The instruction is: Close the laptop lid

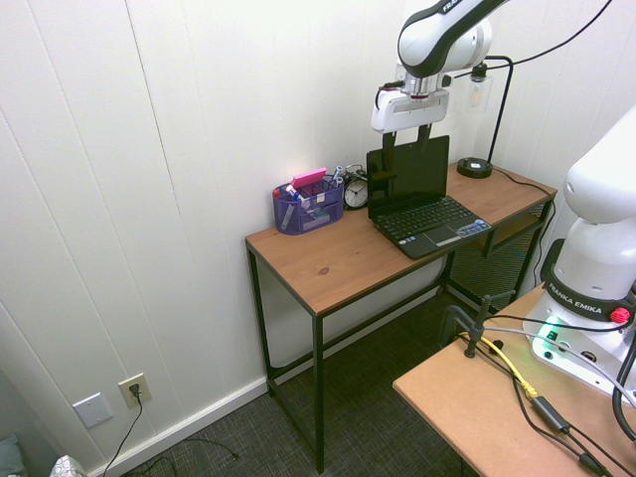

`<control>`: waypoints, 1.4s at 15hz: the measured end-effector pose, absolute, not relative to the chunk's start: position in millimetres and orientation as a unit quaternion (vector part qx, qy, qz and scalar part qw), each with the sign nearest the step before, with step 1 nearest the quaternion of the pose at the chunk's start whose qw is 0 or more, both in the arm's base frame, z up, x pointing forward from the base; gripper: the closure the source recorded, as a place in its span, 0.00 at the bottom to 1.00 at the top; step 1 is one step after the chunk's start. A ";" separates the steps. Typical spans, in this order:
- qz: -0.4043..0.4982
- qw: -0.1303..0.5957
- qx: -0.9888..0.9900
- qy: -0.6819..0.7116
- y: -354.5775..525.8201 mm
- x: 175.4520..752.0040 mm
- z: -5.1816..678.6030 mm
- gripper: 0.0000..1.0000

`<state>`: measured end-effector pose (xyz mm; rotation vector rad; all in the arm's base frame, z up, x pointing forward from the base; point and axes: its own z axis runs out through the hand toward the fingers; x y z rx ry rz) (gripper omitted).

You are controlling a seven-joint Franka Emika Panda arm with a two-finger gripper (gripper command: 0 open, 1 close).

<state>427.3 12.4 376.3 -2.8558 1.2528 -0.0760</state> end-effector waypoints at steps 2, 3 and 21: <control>-0.025 0.007 -0.914 0.405 10.9 427.6 376.7 0.00; -0.034 0.002 -0.910 0.413 4.7 431.0 381.9 0.00; -0.090 -0.027 -0.852 0.516 -122.5 601.6 352.7 1.00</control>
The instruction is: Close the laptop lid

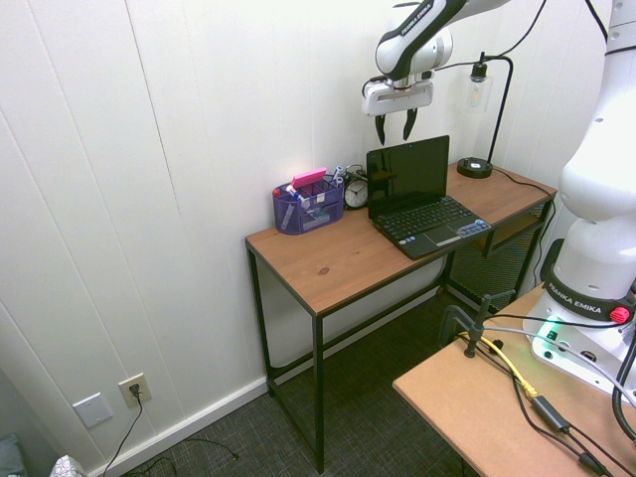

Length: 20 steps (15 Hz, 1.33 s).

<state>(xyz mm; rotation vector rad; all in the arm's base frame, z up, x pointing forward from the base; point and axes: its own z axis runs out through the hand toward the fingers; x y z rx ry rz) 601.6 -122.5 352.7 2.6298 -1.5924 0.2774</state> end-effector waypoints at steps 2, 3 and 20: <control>0.088 0.031 0.848 -0.521 -127.5 605.3 343.1 1.00; 0.088 0.032 0.846 -0.525 -130.2 606.9 339.7 1.00; 0.079 0.024 0.830 -0.552 -134.6 562.8 298.1 1.00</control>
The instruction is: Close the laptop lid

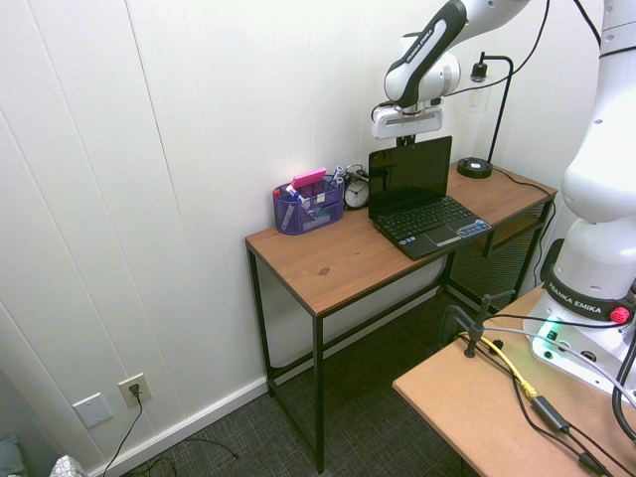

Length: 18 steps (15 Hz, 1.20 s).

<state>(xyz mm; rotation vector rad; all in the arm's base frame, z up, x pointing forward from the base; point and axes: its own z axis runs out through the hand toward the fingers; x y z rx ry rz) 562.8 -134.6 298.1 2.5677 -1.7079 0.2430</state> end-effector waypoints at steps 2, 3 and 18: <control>0.078 0.024 0.828 -0.554 -132.0 544.9 295.2 1.00; 0.077 0.025 0.827 -0.556 -130.1 535.7 292.2 1.00; 0.031 0.023 0.809 -0.587 -111.9 443.8 214.5 1.00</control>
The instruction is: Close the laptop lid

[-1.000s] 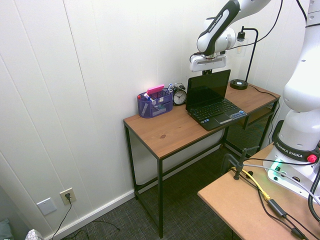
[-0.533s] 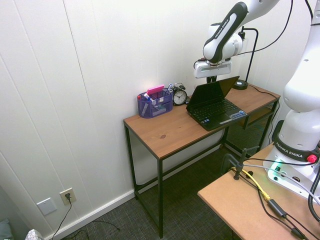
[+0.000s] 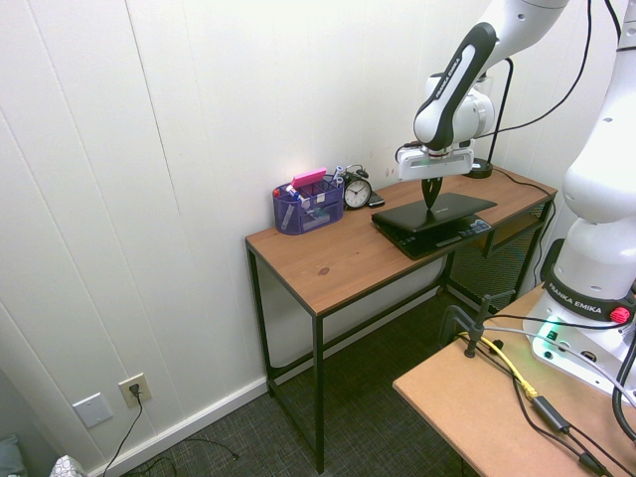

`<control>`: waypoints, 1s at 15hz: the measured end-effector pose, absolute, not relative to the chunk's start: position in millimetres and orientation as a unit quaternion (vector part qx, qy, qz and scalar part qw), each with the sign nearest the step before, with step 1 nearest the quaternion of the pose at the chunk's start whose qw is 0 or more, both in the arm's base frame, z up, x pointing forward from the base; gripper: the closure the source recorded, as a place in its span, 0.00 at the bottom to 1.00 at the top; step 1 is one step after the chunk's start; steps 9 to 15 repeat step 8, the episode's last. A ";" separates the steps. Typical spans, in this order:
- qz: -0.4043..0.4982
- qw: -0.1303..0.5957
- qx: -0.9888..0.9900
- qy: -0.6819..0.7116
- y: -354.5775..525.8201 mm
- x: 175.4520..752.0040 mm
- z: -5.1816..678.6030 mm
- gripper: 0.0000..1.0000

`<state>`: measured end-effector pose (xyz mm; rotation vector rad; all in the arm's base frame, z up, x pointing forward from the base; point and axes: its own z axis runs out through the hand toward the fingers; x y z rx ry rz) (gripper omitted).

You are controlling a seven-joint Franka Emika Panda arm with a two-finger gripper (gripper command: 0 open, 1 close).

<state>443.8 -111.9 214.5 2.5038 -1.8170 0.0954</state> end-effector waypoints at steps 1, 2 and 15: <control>0.027 0.022 0.808 -0.588 -112.2 442.0 209.4 1.00; 0.025 0.021 0.808 -0.588 -112.7 441.3 205.8 1.00; 0.030 0.008 0.806 -0.591 -119.3 441.5 203.1 1.00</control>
